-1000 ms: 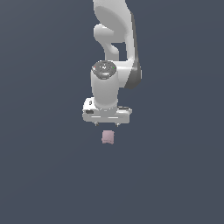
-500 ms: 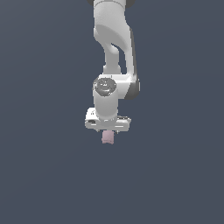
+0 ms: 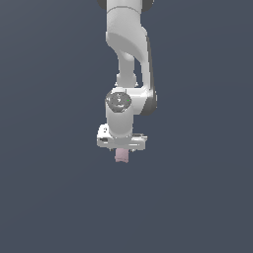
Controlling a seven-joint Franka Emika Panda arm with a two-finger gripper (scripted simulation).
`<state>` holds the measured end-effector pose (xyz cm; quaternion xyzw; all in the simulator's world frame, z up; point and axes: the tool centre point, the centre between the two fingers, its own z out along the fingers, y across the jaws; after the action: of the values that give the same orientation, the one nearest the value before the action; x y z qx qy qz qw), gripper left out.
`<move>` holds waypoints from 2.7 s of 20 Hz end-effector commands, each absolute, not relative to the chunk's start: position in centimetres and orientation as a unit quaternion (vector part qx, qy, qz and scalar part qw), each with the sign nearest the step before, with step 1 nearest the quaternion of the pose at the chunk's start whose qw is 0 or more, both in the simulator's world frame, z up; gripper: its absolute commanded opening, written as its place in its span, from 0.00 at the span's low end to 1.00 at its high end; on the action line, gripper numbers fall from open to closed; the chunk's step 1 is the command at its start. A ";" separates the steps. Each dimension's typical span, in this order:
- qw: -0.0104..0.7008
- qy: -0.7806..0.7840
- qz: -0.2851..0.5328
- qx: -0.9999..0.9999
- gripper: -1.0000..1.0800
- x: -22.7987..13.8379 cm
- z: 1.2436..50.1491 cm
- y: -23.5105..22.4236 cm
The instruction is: Pick up the object and move it to a goal position.
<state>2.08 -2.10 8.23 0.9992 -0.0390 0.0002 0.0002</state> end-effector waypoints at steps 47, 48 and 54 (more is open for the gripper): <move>0.001 -0.039 0.000 0.999 0.00 -2.6 18.6 10.1; 0.001 -0.039 0.000 0.999 0.00 -2.9 19.6 10.9; 0.001 -0.039 0.000 0.999 0.00 -4.6 25.4 15.7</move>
<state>-4.14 14.49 23.95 0.9992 -0.0390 0.0007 0.0010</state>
